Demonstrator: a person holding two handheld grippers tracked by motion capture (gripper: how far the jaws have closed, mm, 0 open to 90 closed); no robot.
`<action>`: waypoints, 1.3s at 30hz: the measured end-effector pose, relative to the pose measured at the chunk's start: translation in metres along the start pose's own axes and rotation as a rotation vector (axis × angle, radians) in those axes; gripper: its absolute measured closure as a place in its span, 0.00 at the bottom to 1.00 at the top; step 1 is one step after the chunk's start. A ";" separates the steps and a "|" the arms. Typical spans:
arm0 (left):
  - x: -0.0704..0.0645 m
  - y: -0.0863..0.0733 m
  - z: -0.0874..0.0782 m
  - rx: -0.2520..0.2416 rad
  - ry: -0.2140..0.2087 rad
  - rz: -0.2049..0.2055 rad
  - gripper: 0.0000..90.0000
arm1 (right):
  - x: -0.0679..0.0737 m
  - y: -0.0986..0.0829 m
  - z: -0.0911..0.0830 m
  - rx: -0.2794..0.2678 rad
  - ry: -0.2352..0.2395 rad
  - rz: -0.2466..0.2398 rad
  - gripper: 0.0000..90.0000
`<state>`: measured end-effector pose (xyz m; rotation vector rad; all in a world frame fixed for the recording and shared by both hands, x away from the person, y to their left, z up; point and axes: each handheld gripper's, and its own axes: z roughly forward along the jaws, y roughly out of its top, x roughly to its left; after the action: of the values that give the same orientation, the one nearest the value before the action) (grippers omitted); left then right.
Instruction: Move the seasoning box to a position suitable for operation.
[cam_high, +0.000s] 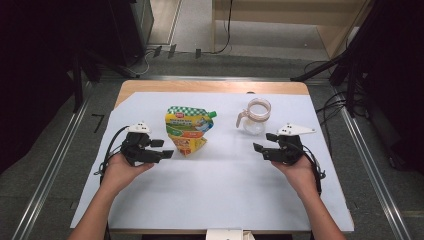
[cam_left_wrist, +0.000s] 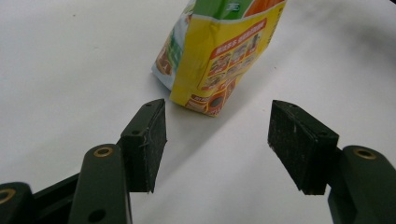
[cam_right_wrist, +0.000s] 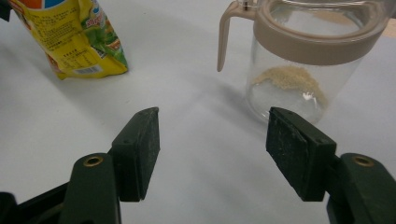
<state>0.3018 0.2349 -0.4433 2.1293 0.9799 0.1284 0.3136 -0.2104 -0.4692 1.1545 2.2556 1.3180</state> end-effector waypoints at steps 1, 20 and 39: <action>-0.001 0.000 0.000 0.000 0.004 0.004 0.42 | -0.001 0.000 0.000 -0.004 -0.009 0.002 0.40; -0.020 -0.005 -0.012 -0.026 -0.008 0.047 0.42 | -0.032 0.008 0.026 -0.013 -0.099 0.106 0.17; -0.044 -0.006 -0.008 0.021 -0.054 0.093 0.41 | -0.050 0.019 0.074 -0.032 -0.176 0.089 0.14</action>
<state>0.2640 0.2126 -0.4325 2.1868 0.8550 0.1060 0.3990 -0.1990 -0.5005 1.3183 2.0731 1.2275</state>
